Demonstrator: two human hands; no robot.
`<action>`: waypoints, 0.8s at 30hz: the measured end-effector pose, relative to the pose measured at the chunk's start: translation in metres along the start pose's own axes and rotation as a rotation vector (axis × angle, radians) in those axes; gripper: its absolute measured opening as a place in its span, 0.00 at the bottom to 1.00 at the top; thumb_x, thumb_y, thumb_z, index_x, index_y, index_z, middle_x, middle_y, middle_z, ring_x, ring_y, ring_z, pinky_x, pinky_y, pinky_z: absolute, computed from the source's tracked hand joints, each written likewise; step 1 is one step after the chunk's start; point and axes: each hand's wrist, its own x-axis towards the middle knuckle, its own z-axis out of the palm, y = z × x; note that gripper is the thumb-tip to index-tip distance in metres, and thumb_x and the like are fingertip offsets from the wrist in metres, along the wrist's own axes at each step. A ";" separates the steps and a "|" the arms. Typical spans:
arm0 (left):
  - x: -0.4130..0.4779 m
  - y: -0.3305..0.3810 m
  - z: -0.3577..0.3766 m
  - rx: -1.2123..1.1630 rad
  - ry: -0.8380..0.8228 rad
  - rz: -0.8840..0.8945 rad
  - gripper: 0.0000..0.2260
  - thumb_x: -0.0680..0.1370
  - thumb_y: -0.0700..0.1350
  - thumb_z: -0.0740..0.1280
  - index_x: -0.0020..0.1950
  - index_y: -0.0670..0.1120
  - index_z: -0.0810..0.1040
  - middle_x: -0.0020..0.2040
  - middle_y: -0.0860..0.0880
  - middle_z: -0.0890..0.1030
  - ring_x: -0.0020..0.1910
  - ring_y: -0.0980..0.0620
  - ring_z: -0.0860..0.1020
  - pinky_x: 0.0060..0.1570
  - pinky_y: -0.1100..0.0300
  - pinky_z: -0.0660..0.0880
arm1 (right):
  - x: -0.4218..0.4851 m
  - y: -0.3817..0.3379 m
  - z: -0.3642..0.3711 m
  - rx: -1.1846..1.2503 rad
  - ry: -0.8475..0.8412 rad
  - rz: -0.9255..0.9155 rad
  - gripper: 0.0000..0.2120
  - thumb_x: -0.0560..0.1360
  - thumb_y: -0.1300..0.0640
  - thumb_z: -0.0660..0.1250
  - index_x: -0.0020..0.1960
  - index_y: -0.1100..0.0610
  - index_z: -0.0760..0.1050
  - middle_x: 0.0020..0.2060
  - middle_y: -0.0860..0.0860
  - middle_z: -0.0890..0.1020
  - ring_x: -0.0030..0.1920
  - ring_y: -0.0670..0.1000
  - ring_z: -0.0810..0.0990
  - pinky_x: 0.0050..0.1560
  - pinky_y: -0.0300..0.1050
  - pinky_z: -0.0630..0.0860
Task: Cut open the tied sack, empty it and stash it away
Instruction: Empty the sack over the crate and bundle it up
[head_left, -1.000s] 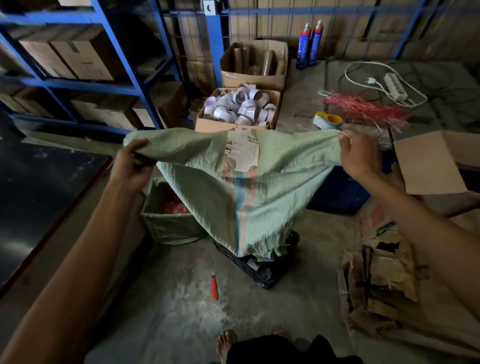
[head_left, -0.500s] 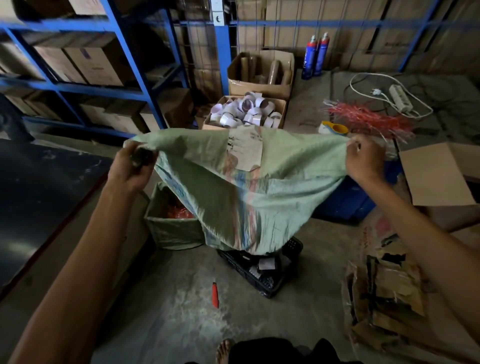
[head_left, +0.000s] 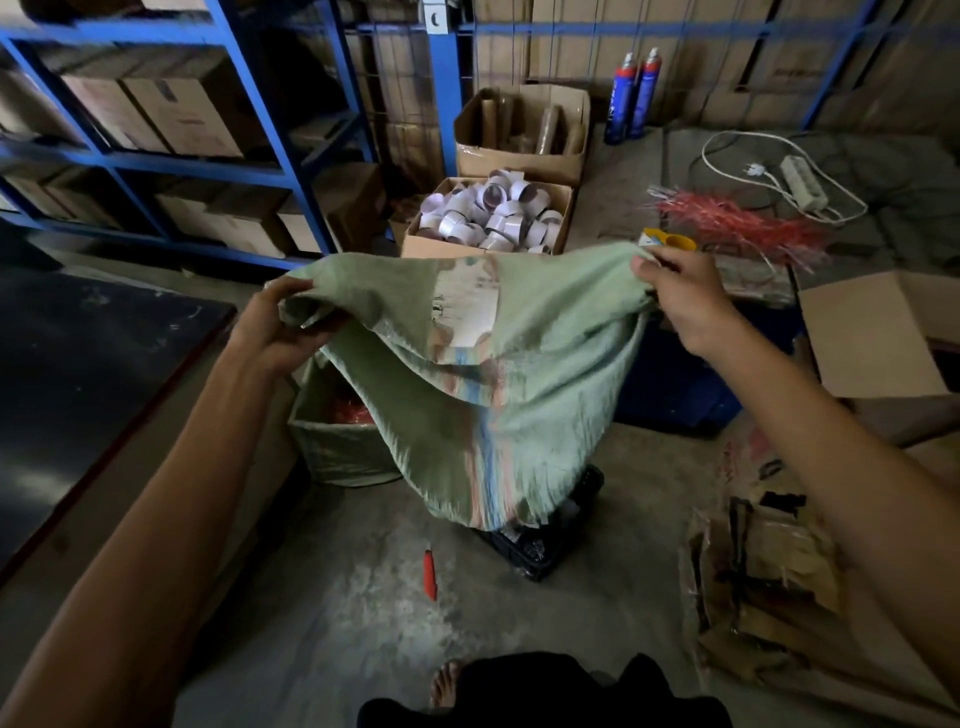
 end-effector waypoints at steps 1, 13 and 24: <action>0.001 -0.003 -0.001 -0.003 0.011 -0.009 0.19 0.78 0.39 0.69 0.68 0.43 0.74 0.68 0.38 0.75 0.64 0.39 0.78 0.52 0.46 0.83 | 0.000 -0.003 0.005 0.037 -0.011 -0.027 0.10 0.79 0.64 0.64 0.59 0.62 0.79 0.44 0.51 0.82 0.41 0.44 0.79 0.44 0.35 0.77; 0.006 -0.020 0.017 0.314 0.069 -0.070 0.06 0.78 0.34 0.68 0.53 0.42 0.76 0.58 0.41 0.78 0.48 0.46 0.81 0.41 0.54 0.81 | 0.004 -0.020 0.031 -0.203 -0.035 -0.013 0.16 0.75 0.52 0.66 0.52 0.65 0.81 0.51 0.62 0.84 0.52 0.58 0.83 0.54 0.56 0.78; -0.018 -0.046 0.091 0.500 -0.431 -0.095 0.34 0.77 0.65 0.63 0.71 0.39 0.76 0.67 0.38 0.81 0.65 0.36 0.80 0.72 0.42 0.70 | -0.026 -0.037 0.070 -0.056 -0.096 -0.025 0.12 0.71 0.46 0.72 0.49 0.52 0.85 0.43 0.45 0.86 0.44 0.42 0.82 0.46 0.38 0.76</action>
